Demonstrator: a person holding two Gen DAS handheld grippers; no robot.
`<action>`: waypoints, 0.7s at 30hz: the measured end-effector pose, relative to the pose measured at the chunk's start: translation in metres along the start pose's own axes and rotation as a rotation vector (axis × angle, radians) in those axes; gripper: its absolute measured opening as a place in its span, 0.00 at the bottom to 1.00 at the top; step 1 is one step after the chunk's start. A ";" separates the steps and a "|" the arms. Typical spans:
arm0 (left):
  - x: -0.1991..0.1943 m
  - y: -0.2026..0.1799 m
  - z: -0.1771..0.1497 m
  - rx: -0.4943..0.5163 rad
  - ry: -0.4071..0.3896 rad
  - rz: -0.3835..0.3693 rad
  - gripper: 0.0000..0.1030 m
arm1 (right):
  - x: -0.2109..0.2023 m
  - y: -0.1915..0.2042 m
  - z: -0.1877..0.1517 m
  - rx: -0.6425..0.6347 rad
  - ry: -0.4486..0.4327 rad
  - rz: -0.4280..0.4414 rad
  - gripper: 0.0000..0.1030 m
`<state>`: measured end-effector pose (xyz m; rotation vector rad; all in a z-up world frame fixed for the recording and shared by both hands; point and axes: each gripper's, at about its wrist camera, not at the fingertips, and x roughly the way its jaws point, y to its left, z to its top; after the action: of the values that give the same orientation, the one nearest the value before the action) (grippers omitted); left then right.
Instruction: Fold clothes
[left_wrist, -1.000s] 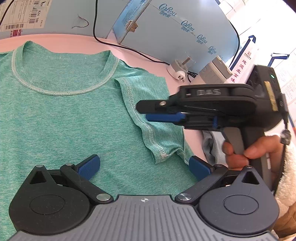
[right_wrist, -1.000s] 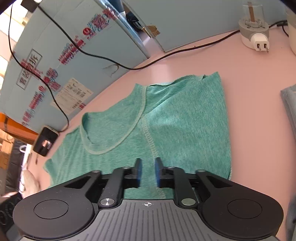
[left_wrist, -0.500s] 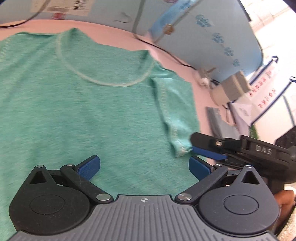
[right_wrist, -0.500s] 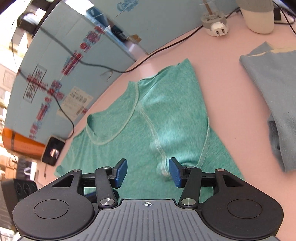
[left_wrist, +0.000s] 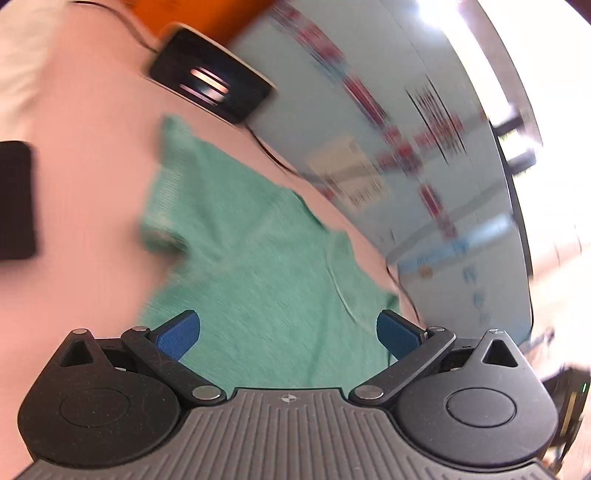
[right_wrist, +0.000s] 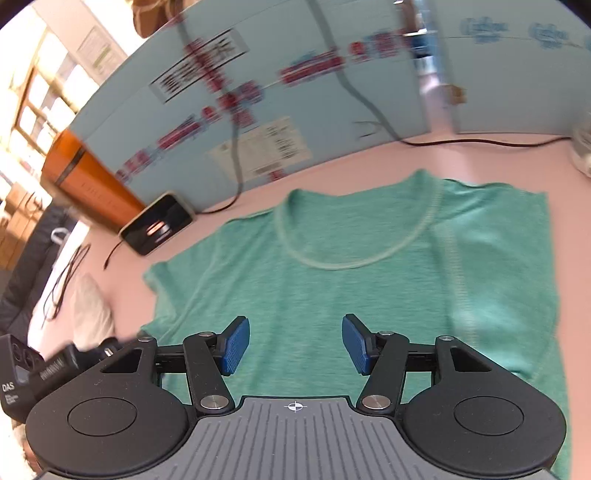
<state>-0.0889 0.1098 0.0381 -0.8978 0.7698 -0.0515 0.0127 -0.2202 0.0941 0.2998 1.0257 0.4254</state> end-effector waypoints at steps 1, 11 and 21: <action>-0.004 0.008 0.004 -0.019 -0.017 0.021 0.97 | 0.005 0.007 -0.001 -0.009 0.012 0.008 0.55; 0.005 0.040 0.030 -0.169 -0.040 0.077 0.63 | 0.030 0.030 -0.026 -0.021 0.112 -0.004 0.56; 0.026 0.060 0.044 -0.399 -0.111 0.096 0.13 | 0.011 0.003 -0.026 0.071 0.056 -0.065 0.62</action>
<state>-0.0581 0.1691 -0.0035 -1.2287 0.7297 0.2429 -0.0057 -0.2111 0.0746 0.3190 1.1045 0.3407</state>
